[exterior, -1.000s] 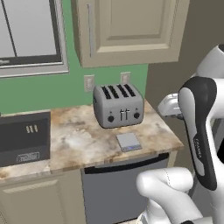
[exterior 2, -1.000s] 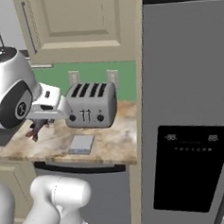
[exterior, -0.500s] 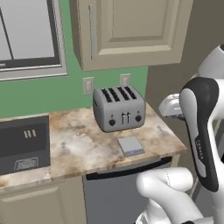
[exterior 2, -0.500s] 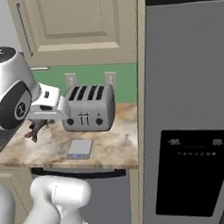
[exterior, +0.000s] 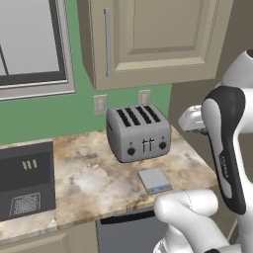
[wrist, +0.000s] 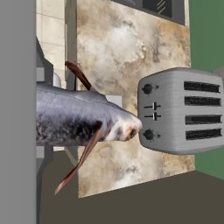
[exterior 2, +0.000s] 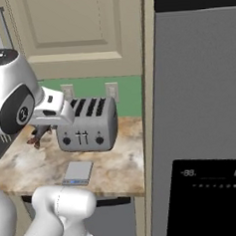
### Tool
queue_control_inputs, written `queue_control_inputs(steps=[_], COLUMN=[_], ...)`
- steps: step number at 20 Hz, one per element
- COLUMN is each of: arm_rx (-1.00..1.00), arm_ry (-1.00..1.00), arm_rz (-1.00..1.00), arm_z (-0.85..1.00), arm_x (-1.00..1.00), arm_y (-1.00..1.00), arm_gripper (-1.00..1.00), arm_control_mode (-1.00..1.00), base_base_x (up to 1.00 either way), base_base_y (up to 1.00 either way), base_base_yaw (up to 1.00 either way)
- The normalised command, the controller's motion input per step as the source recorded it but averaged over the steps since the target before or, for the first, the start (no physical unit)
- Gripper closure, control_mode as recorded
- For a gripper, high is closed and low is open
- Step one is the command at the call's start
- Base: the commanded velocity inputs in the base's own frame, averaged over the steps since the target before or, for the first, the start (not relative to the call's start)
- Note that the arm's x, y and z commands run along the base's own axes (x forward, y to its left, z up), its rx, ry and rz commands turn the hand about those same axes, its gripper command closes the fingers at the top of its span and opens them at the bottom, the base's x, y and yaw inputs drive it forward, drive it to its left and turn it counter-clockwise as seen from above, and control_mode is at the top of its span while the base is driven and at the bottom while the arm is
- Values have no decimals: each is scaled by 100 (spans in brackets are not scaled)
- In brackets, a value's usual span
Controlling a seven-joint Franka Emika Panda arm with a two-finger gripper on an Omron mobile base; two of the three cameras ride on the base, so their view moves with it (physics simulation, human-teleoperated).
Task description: Take the fish from the fridge and place it on the digital scale on the counter by the fridge. Wait a few seconds for a reading, then move it to the plate on the dining counter.
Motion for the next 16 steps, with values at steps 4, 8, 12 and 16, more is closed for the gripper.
queue_control_inputs(steps=[4, 8, 12, 16], arm_rx=[0, 0, 0, 0], arm_ry=[0, 0, 0, 7], arm_rz=[0, 0, 0, 0], arm_z=[0, 0, 0, -1], arm_x=[0, 0, 0, 2], arm_y=[0, 0, 0, 0], arm_gripper=[100, 100, 100, 100], arm_control_mode=[100, 100, 100, -100], base_base_x=[0, 0, 0, 0], base_base_y=[0, 0, 0, 0], base_base_yaw=[0, 0, 0, 0])
